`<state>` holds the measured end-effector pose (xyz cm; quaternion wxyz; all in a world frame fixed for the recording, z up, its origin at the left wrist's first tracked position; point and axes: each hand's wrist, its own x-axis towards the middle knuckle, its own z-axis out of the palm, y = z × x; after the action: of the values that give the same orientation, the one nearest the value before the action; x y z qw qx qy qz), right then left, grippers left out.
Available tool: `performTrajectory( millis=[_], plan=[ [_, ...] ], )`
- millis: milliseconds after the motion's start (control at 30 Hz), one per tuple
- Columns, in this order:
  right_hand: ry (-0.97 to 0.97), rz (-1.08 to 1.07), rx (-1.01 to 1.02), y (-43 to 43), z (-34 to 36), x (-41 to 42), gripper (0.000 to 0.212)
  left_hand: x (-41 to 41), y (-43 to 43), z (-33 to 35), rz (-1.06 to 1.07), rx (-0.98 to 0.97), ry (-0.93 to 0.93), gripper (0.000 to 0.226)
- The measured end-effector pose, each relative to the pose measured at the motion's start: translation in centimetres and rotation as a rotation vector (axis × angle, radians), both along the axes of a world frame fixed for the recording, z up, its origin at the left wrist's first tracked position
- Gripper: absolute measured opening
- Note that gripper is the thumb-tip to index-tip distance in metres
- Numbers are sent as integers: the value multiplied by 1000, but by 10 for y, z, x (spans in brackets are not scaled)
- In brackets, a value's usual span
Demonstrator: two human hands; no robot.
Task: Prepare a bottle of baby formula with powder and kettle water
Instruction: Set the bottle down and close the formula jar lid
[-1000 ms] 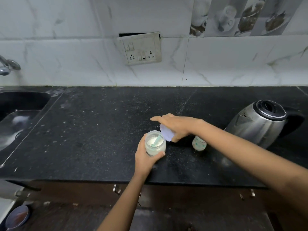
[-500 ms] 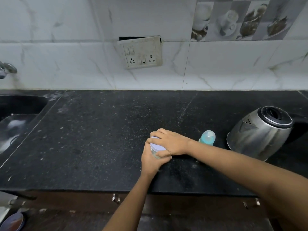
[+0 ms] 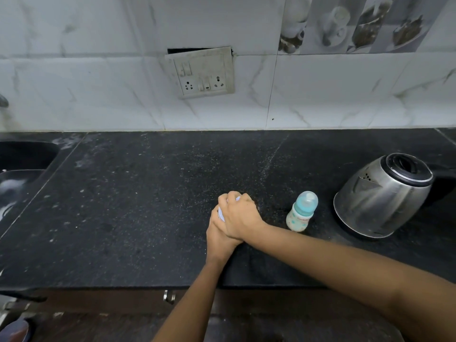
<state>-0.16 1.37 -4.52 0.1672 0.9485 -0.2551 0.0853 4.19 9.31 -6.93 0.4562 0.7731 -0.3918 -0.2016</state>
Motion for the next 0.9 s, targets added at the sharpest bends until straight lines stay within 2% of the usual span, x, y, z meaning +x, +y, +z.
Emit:
performTrajectory(
  millis=[67, 133, 200, 300, 367, 467, 567, 633, 700, 767, 833, 900],
  plan=[
    [21, 1, -37, 0, 4, -3, 64, 0, 0, 5, -15, 1, -19, 57],
    [-26, 99, -25, -6, 11, -12, 59, -3, -1, 5, 16, 6, -9, 70],
    [-24, 232, 18, -15, 15, -18, 58, -7, 0, 3, 87, -17, 105, 79],
    [4, 522, 92, -37, 18, -21, 53, -3, 2, -6, 82, -19, 192, 78],
    [99, 726, 140, -52, 25, -26, 47, 3, 3, -9, 14, -25, 207, 74],
    [357, 950, 156, -71, 45, -23, 44, 9, 4, -8, -58, -22, 201, 69],
    [529, 1009, 153, -78, 62, -14, 50, 9, 7, -6, -71, -53, 252, 69],
    [473, 806, 154, -63, 62, -12, 59, 7, 7, -6, -54, -80, 285, 77],
    [380, 322, 285, -30, 63, -15, 73, 5, 6, -8, -46, -112, 309, 82],
    [489, -170, 552, -4, 76, -14, 75, 5, 6, -11, -36, -130, 340, 88],
    [707, -347, 859, -8, 99, -12, 78, 5, 6, -11, -31, -106, 316, 90],
    [752, -237, 959, -30, 120, -14, 86, 5, 7, -10, -44, -76, 279, 92]
  ],
)
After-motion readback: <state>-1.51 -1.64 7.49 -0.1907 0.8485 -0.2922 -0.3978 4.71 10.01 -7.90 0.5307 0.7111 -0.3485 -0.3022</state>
